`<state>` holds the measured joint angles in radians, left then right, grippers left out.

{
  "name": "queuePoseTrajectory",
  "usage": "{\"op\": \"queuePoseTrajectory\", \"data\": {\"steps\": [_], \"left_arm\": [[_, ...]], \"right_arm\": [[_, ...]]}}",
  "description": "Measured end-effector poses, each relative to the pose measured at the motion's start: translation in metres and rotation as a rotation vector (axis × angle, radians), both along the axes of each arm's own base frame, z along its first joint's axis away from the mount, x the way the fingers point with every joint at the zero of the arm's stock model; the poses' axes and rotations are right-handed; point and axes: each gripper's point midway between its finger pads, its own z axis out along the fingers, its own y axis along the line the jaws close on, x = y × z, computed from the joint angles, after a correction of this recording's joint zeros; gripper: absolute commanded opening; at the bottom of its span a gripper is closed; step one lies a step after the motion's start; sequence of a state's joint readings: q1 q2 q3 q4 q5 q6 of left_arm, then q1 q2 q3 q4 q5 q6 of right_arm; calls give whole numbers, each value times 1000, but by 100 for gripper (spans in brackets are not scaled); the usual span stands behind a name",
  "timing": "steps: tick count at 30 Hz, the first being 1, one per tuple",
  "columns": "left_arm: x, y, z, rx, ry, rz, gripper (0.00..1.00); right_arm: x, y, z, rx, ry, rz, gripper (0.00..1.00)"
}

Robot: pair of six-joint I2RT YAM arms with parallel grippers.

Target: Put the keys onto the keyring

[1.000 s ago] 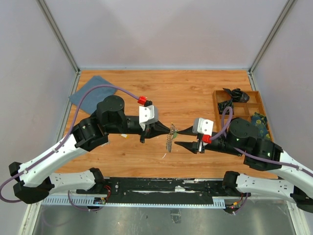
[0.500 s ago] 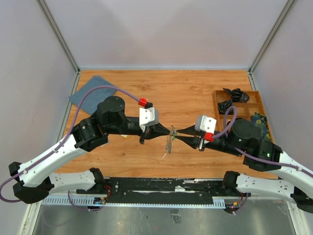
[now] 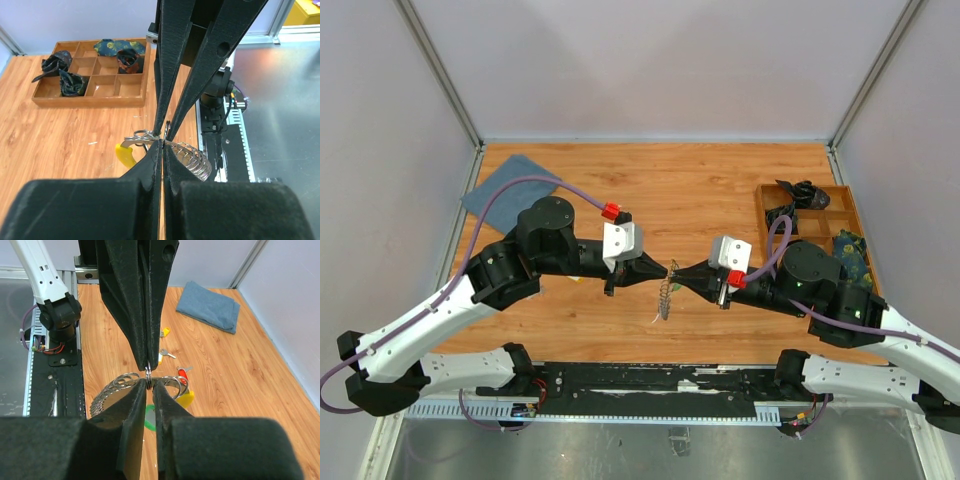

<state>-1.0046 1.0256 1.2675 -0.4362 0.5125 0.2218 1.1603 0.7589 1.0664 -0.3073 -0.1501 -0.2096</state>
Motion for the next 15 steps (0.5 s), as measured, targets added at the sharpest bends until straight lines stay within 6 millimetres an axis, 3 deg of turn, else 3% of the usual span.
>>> {"op": "queuePoseTrajectory", "data": {"steps": [15], "left_arm": [[-2,2,2,-4,-12,-6,1]], "right_arm": [[-5,4,2,24,-16,36,1]]}}
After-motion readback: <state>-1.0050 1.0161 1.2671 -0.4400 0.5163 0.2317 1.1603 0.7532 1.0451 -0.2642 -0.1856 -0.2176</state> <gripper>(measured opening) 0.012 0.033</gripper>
